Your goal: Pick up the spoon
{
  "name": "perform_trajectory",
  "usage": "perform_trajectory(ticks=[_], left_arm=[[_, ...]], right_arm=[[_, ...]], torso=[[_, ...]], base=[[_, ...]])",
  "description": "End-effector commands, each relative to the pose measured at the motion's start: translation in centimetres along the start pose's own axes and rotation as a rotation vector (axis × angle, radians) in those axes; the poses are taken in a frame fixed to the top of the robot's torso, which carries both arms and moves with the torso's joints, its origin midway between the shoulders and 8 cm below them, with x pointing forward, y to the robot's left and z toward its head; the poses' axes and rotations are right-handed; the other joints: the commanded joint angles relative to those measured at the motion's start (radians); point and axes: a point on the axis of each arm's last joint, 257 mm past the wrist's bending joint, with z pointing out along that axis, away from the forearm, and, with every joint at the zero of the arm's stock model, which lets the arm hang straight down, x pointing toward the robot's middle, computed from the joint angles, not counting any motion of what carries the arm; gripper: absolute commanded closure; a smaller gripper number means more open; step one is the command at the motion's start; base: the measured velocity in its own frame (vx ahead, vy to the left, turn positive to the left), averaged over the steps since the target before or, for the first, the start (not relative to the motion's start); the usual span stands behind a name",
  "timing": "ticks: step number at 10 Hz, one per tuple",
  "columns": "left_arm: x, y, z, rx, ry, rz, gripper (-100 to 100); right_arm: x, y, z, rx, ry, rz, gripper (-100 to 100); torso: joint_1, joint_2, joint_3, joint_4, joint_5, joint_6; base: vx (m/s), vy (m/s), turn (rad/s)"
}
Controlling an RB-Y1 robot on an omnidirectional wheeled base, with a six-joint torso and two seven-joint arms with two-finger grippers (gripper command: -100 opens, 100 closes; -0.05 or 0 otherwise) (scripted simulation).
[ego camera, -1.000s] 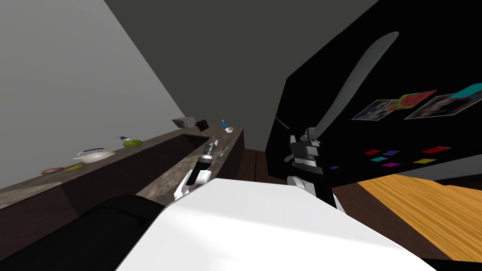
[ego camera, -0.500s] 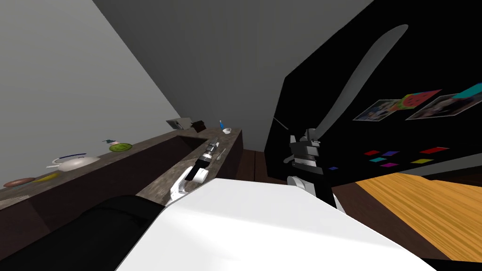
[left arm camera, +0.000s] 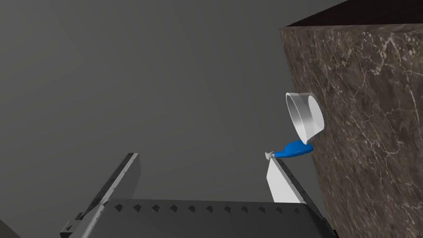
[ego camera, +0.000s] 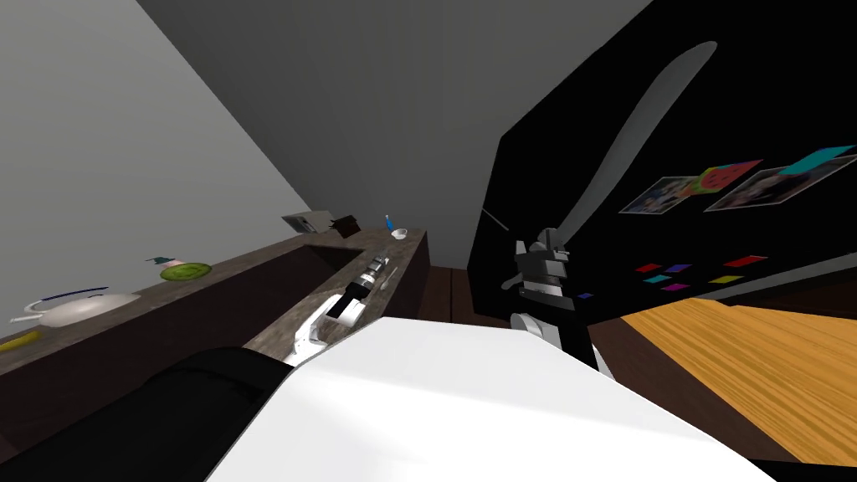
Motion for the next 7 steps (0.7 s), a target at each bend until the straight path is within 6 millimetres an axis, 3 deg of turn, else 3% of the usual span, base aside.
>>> perform_trajectory(ticks=[1,2,6,7], left_arm=[[-0.1,2.5,-0.4,-0.074,0.026,0.030,-100],[-0.1,2.5,-0.4,-0.074,0.032,0.040,-100],[-0.7,8.7,-2.7,-0.269,0.104,0.138,-100],[-0.8,8.7,-2.7,-0.269,0.111,0.150,-100]], right_arm=[[0.0,0.0,0.0,0.000,0.000,0.000,0],[0.0,0.0,0.0,0.000,0.000,0.000,0],[0.0,0.0,0.0,0.000,0.000,0.000,0],[0.0,0.0,0.0,0.000,0.000,0.000,0]], torso=[[0.000,0.000,0.000,0.000,0.000,0.000],[0.000,0.000,0.000,0.000,0.000,0.000],[0.001,0.002,0.001,0.000,0.000,0.000],[0.001,0.003,0.001,0.001,0.000,0.000]], base=[[0.015,0.004,-0.176],[0.007,0.007,-0.039],[-0.008,0.011,-0.155],[-0.018,0.014,-0.065]])
